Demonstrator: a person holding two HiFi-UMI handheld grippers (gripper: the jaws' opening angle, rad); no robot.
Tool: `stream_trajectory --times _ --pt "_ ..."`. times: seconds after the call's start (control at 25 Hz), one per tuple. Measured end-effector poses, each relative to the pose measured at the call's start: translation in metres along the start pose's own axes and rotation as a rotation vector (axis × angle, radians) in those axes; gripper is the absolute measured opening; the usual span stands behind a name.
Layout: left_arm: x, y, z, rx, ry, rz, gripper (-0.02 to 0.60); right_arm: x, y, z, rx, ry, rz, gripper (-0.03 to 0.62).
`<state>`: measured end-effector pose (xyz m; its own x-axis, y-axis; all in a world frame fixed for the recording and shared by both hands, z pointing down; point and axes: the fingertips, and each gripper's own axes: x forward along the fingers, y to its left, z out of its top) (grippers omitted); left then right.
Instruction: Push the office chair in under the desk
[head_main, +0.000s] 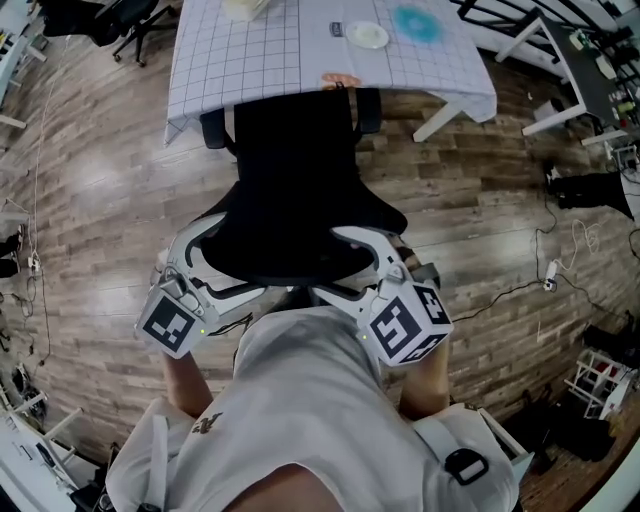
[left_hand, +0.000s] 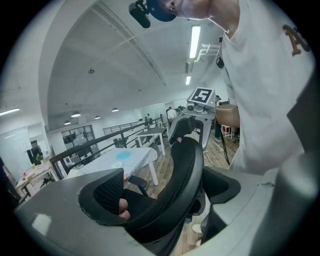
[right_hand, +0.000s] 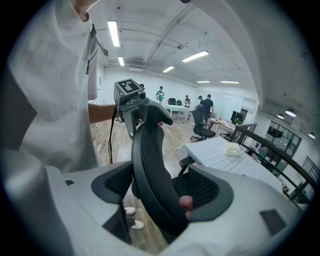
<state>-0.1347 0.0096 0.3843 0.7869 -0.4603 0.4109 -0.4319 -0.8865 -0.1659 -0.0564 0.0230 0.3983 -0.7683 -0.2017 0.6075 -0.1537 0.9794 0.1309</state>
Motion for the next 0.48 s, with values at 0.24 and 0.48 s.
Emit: stream_trajectory --times 0.24,0.48 --pt "0.008 0.008 0.002 -0.005 0.004 0.0 0.482 -0.001 -0.013 -0.002 -0.005 -0.006 0.016 0.354" --pt "0.016 0.017 0.003 -0.017 0.007 0.003 0.482 0.0 -0.024 -0.004 -0.01 -0.015 0.018 0.357"
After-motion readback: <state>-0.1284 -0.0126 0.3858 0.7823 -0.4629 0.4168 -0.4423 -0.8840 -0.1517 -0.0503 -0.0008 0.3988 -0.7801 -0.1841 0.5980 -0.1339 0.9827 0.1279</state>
